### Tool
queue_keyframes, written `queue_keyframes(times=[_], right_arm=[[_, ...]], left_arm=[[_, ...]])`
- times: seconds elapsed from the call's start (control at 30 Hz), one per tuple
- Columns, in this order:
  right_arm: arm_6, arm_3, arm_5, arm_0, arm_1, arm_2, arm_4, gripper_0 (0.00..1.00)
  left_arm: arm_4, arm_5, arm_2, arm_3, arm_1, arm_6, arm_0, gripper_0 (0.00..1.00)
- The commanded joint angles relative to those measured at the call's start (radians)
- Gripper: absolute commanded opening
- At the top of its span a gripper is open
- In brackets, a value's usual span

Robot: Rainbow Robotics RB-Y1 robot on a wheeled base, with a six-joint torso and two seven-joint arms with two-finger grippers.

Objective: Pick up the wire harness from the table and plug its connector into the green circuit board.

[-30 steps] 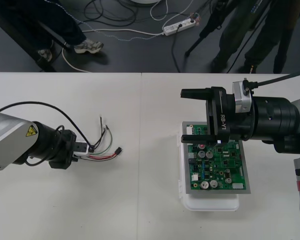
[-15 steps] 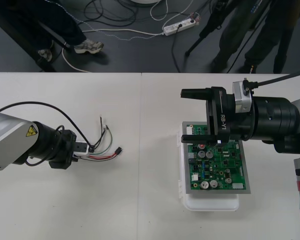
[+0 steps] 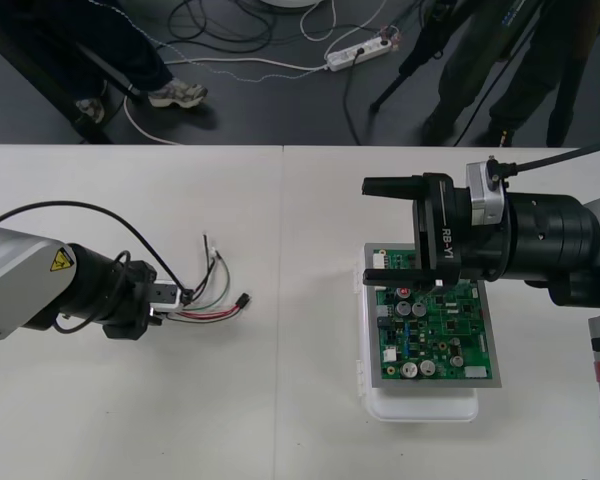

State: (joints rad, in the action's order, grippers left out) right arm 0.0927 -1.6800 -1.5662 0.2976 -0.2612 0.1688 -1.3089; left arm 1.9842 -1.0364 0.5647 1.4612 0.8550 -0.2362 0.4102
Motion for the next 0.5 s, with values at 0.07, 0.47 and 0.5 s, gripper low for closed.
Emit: queue_keyframes(times=[0.07,0.47,0.5], right_arm=[[0.022,-0.009,-0.005,0.028,-0.024,0.026,0.008,1.00],[0.025,-0.009,-0.005,0.026,-0.024,0.026,0.008,1.00],[0.025,-0.009,-0.005,0.028,-0.024,0.026,0.010,1.00]], left_arm=[[-0.031,0.002,-0.023,0.002,0.019,0.112,0.022,0.00],[-0.131,-0.168,-0.143,0.002,0.019,0.149,0.021,0.00],[-0.139,-0.185,-0.158,0.002,0.019,0.153,0.021,0.00]])
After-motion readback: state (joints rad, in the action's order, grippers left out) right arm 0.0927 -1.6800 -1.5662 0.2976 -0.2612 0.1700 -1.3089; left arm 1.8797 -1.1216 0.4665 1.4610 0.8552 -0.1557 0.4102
